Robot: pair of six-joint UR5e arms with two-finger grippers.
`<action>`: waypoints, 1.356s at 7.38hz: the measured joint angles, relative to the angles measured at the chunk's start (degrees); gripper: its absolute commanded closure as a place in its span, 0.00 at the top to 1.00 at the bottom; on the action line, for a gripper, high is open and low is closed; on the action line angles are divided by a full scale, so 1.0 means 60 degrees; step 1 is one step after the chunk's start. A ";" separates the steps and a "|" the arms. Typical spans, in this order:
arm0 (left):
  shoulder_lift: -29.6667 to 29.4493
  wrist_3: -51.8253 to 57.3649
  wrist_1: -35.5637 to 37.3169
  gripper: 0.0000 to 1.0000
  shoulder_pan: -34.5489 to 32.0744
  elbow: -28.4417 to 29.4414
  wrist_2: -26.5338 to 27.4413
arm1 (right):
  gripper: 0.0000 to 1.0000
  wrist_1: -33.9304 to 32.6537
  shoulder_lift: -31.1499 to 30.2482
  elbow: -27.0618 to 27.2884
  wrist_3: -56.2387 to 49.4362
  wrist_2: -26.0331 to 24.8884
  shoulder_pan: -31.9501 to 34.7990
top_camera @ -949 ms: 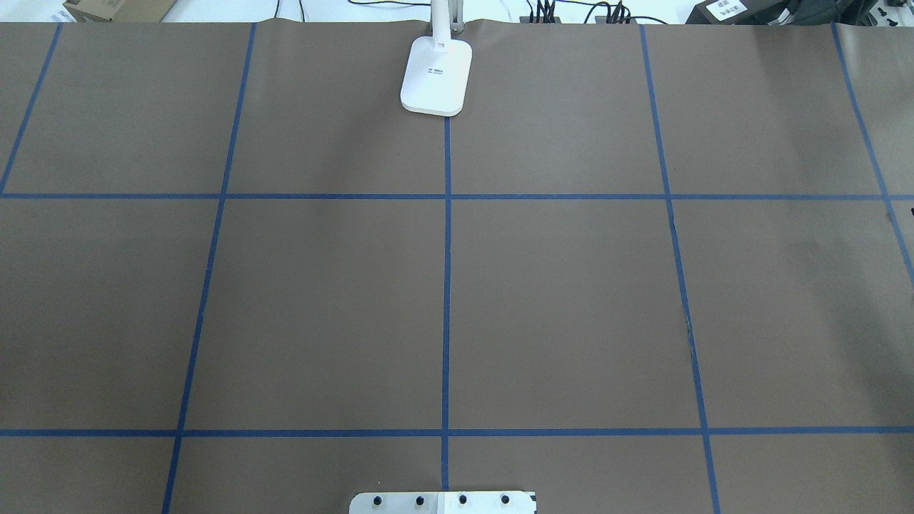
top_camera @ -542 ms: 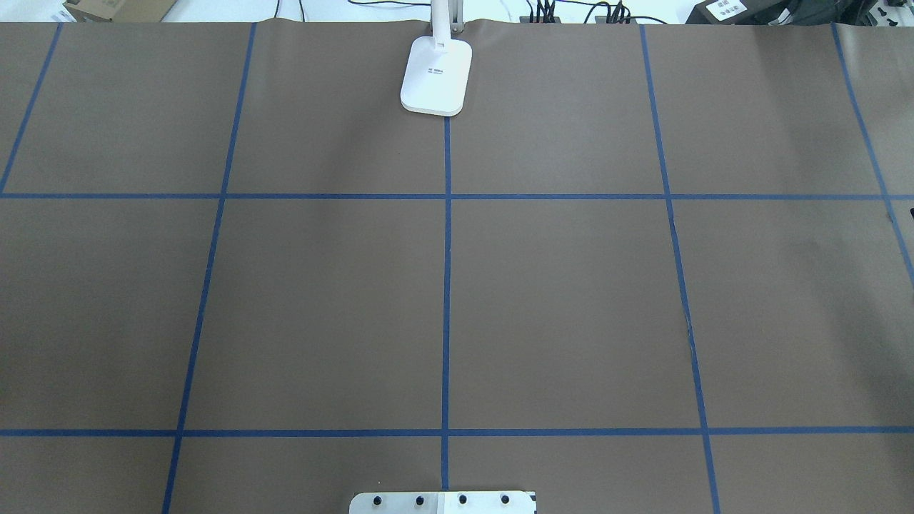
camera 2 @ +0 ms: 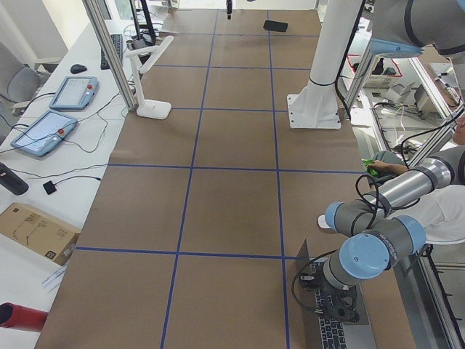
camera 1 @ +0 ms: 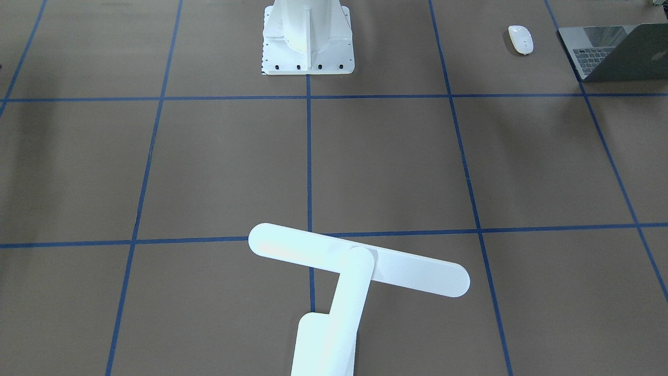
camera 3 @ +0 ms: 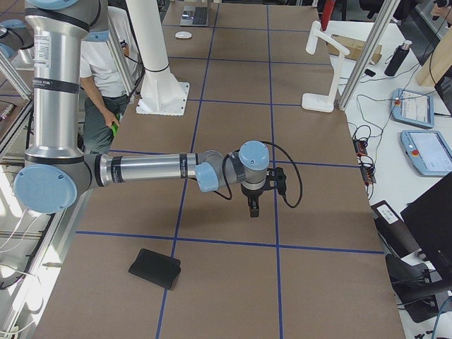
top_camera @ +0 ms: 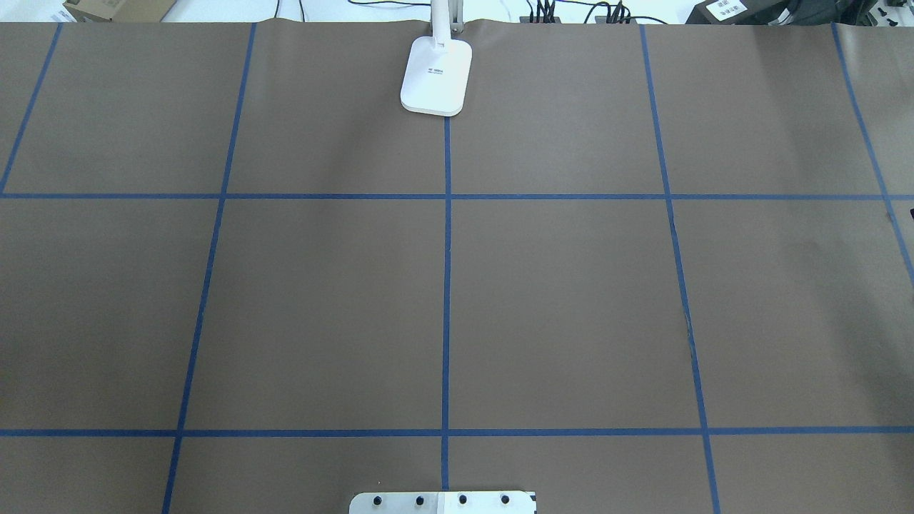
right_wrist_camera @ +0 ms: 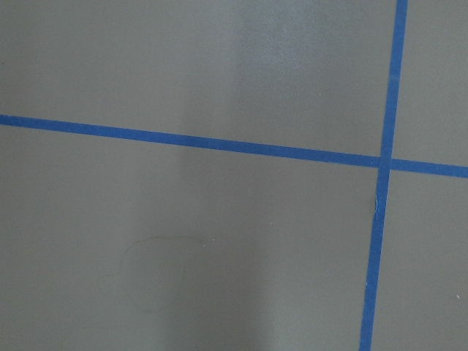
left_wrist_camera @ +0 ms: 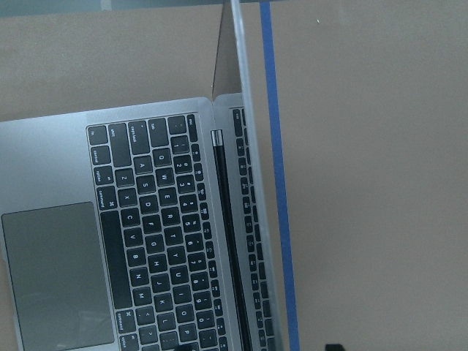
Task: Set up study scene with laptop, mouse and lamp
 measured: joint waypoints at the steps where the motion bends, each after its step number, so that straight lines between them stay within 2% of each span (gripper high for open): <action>1: -0.0215 0.0035 0.0184 0.00 -0.0013 -0.0057 -0.0026 | 0.99 -0.0004 0.0000 0.0001 0.0000 0.0003 0.0000; 3: -0.1538 0.0088 0.1482 0.00 -0.0024 -0.0260 -0.0122 | 0.99 -0.0035 0.0001 0.0001 0.0003 0.0018 0.0001; 5: -0.3683 0.0009 0.3272 0.00 0.0061 -0.0381 -0.0178 | 0.99 -0.0066 0.0034 -0.0026 0.0010 0.0069 -0.0001; 6: -0.4687 -0.0346 0.3791 0.00 0.0358 -0.0388 -0.0336 | 0.99 -0.0057 0.0088 -0.0120 0.0024 0.0061 -0.0007; 10: -0.7851 -0.4277 0.4120 0.00 0.3306 -0.1030 -0.1349 | 0.99 -0.0002 0.0293 -0.0817 0.0041 0.0150 -0.0014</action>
